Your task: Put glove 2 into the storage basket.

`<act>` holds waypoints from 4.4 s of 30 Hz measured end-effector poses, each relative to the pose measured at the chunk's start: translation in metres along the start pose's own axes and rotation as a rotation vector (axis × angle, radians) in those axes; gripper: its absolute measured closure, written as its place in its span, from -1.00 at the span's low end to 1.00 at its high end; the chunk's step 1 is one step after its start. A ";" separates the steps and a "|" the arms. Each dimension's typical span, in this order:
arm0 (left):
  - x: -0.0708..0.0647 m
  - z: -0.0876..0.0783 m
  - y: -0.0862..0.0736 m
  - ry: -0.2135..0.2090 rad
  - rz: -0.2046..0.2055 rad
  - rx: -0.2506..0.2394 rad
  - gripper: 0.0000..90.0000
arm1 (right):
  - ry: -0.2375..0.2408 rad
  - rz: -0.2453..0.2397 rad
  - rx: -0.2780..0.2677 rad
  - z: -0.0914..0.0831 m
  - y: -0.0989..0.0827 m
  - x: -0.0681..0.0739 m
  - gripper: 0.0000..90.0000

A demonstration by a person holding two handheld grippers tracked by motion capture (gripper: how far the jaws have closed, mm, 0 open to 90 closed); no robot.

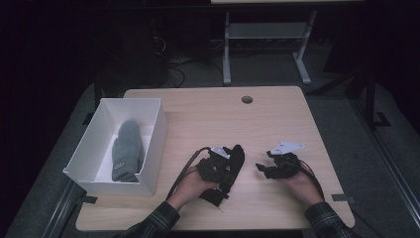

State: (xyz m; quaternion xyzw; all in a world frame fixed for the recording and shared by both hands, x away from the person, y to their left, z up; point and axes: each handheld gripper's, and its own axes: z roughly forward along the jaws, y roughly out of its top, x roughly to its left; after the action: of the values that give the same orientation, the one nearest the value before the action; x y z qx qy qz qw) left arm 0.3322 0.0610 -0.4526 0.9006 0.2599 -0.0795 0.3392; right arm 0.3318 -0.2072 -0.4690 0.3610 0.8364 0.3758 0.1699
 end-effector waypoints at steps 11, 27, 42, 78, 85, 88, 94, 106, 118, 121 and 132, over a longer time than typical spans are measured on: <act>-0.001 -0.027 -0.022 0.112 0.059 0.067 0.99 | -0.055 -0.002 0.023 0.003 -0.006 -0.007 -0.36; 0.010 -0.057 -0.021 0.217 0.138 -0.040 0.18 | -0.020 0.080 0.020 0.006 -0.011 -0.013 -0.44; 0.029 -0.035 -0.021 0.322 0.146 0.007 -0.64 | -0.033 0.105 0.052 0.009 -0.009 -0.012 -0.78; 0.014 -0.038 -0.014 0.220 0.127 0.037 0.40 | -0.036 0.105 0.049 0.010 -0.009 -0.012 -0.77; 0.010 -0.059 0.001 0.216 0.086 0.009 0.40 | -0.035 0.104 0.048 0.010 -0.009 -0.011 -0.77; 0.007 -0.075 0.011 0.226 0.081 -0.001 0.39 | -0.035 0.103 0.047 0.010 -0.009 -0.011 -0.77; 0.006 -0.115 0.029 0.258 0.063 -0.038 0.39 | -0.035 0.104 0.047 0.010 -0.009 -0.011 -0.77; 0.020 -0.189 0.034 0.369 -0.015 -0.120 0.39 | -0.035 0.104 0.047 0.010 -0.009 -0.011 -0.77; 0.052 -0.261 -0.001 0.462 -0.155 -0.212 0.39 | -0.035 0.104 0.047 0.010 -0.009 -0.011 -0.77; 0.060 -0.275 -0.013 0.489 -0.197 -0.230 0.39 | -0.036 0.104 0.047 0.010 -0.009 -0.011 -0.77; 0.093 -0.302 -0.061 0.583 -0.354 -0.226 0.39 | -0.038 0.105 0.047 0.011 -0.009 -0.011 -0.77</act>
State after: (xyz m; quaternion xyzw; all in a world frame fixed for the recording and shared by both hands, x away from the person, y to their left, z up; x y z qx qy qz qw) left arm 0.3698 0.3354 -0.2890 0.7834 0.5046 0.1523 0.3292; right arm 0.3410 -0.2136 -0.4823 0.4152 0.8217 0.3573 0.1573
